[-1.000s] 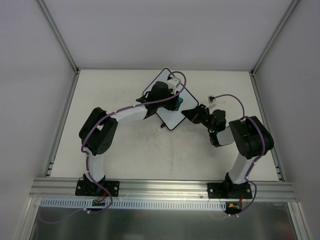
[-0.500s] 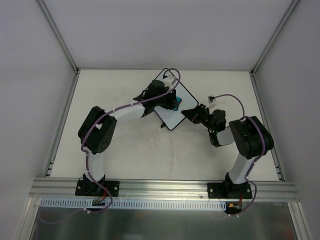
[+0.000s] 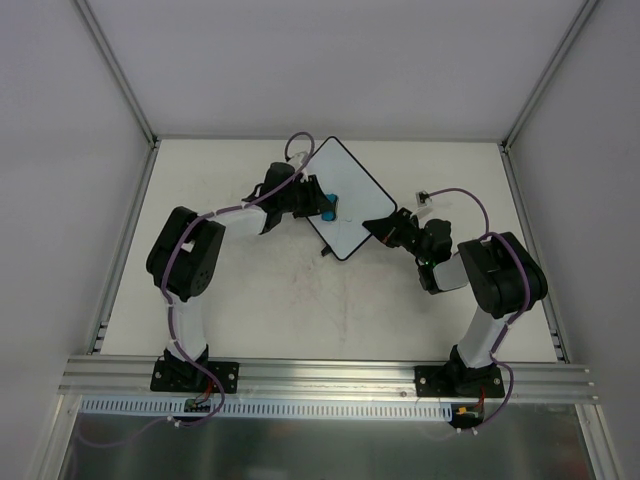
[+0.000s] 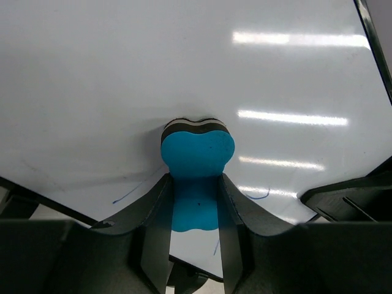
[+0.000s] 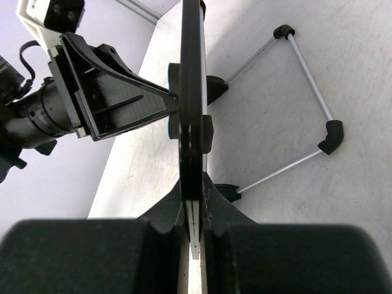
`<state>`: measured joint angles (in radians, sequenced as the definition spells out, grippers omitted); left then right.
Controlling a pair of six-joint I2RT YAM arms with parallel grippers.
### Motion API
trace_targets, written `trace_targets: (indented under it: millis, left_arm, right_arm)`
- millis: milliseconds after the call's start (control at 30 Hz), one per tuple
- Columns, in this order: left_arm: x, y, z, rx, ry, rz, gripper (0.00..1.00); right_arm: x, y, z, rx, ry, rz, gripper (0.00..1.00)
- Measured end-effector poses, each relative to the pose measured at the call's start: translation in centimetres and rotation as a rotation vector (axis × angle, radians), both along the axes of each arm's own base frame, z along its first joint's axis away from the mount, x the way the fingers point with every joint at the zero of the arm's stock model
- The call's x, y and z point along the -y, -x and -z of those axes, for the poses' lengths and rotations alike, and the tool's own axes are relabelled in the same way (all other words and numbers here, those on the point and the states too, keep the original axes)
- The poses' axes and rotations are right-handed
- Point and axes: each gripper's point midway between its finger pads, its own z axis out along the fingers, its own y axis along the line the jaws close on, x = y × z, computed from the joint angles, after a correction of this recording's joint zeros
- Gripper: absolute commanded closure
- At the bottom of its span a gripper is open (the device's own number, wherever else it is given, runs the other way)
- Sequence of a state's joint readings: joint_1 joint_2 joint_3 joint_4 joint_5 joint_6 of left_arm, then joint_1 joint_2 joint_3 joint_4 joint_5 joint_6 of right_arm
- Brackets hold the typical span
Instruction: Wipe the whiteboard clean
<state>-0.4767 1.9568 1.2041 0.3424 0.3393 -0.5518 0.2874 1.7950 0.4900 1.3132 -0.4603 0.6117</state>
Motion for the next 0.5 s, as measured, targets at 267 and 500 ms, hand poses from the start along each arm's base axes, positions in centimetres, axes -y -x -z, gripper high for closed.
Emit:
trace_targets:
  millis: [267,500]
  left_arm:
    - [-1.8,-0.8,0.9,-0.075,0.053,-0.131,1.00]
    - [-4.0,-1.8,1.8,-0.102,0.043,-0.271,1.00]
  right_arm:
    - [0.0,0.0,0.0,0.002,0.001,0.000,1.00]
    - [0.0,0.0,-0.1,0.005,0.002,-0.001,1.00]
